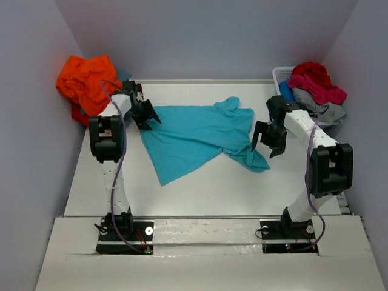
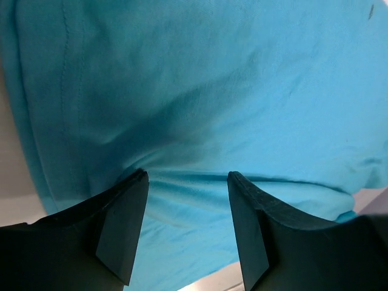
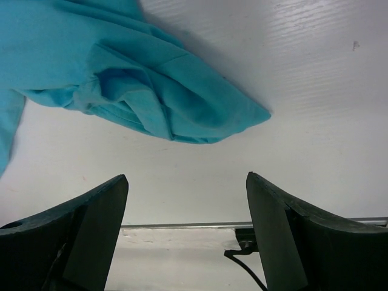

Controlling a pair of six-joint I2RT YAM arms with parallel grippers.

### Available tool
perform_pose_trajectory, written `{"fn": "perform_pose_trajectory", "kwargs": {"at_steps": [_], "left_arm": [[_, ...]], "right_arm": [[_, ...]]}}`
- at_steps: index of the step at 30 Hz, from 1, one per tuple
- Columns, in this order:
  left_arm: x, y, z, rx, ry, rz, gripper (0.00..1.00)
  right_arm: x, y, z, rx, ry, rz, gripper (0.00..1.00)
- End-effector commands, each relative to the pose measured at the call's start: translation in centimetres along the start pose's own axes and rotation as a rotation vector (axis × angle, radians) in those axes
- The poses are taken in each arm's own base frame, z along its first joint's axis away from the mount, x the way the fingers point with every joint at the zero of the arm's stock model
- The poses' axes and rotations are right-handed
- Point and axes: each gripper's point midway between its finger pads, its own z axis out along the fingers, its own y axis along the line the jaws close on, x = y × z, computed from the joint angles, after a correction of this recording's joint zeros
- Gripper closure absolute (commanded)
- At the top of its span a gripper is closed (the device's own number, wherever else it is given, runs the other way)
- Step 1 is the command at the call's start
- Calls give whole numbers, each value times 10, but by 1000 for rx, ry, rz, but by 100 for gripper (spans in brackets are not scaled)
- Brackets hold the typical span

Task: Fold and stack the t-shirts
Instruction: Flatten out the crumpled T-shirt at the center of the board.

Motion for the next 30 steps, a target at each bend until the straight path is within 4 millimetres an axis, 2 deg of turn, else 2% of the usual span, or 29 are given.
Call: {"fn": "perform_pose_trajectory", "kwargs": {"at_steps": [1,5,9,13,14,16,17,18,19,21,23,24,25,27,28,29,30], "left_arm": [[16,-22,-32,-45,-67,118,32],[46,-34,-38,-39,-43,171,32],[63,-42,-56,-19,-60,201,32],[90,-46,-66,-27,-40,238,32],[99,-36,-63,-43,-18,228,32],[112,-35,-67,-38,-9,227,31],[128,-30,-60,-48,26,231,31],[135,-28,-59,-49,34,233,31],[148,-25,-55,-59,57,241,31],[158,-22,-51,-66,79,244,32],[169,-17,-47,-76,100,242,31],[171,-14,-47,-79,103,239,32],[175,-10,-45,-87,112,234,31],[179,-8,-40,-90,120,234,32],[179,-6,-37,-96,127,231,32],[178,-4,-35,-106,124,231,32],[178,-7,-33,-107,122,239,32]], "right_arm": [[-7,19,3,-50,-24,-27,15],[-4,23,11,-58,-6,-32,15],[-13,30,15,-73,-7,-38,15],[-25,41,17,-86,-16,-50,16],[-37,48,15,-100,-42,-50,16],[-51,56,13,-113,-67,-49,16],[-67,67,4,-141,-108,-48,16],[-76,73,2,-153,-125,-46,16],[-83,77,8,-157,-119,-38,16],[-108,94,1,-193,-171,-41,16],[-123,103,-1,-211,-200,-42,16],[-140,113,-13,-236,-245,-49,16],[-146,116,-1,-227,-229,-46,16],[-155,123,4,-240,-223,-47,16],[-164,133,-1,-276,-237,-52,16],[-166,137,13,-284,-213,-47,16],[-168,141,17,-301,-207,-44,17]]}}
